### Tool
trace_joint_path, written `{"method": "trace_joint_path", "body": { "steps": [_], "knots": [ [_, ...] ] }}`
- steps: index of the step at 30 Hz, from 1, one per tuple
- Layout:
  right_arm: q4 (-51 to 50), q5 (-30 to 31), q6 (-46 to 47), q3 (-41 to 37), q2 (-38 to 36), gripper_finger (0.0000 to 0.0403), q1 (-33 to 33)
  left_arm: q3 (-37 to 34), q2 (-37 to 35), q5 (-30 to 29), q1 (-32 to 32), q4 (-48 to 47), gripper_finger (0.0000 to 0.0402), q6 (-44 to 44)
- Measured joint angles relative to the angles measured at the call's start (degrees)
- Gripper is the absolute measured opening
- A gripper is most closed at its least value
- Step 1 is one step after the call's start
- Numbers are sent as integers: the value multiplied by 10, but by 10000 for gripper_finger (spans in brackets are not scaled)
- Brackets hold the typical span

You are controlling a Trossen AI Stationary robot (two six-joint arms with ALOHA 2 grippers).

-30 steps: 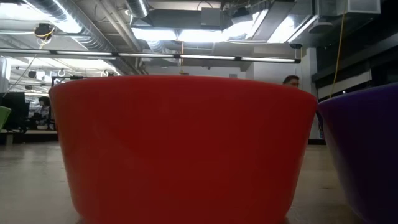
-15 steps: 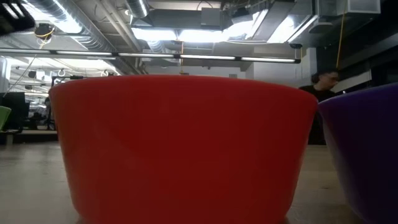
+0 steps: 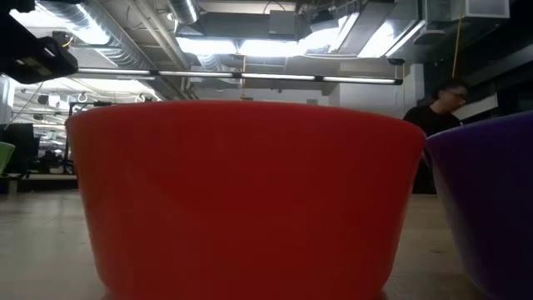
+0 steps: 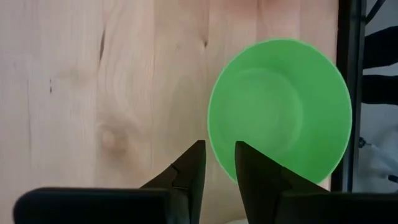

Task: Nest bowls inside each other
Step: Stack the green bowl on top of the light blue bowl

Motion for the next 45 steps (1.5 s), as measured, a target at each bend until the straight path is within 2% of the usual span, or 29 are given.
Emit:
{"method": "trace_joint_path", "body": {
  "steps": [10,21,23,25,28,31,35,39,42,45],
  "knots": [
    [4,-2,-10,0,0,105,0,0,19,0,0,12,81,2],
    [16,-5,-27,0,0,105,0,0,93,14,4,39,79,-8],
    [17,-6,-27,0,0,105,0,0,105,10,9,18,67,-42],
    [17,-7,-27,0,0,105,3,-1,106,9,15,-3,32,-60],
    [17,-6,-27,0,0,105,8,2,78,3,22,-12,7,-70],
    [17,-6,-28,0,0,105,13,33,35,-20,23,-67,5,-77],
    [17,-5,-29,0,0,105,15,88,-20,-38,10,-230,4,-100],
    [17,-4,-35,0,0,105,15,111,-72,17,-20,-333,3,-137],
    [17,-5,-38,0,0,105,15,110,-86,52,-68,-366,3,-182],
    [17,0,-38,0,0,105,21,109,-83,56,-118,-385,3,-231]
  ]
}}
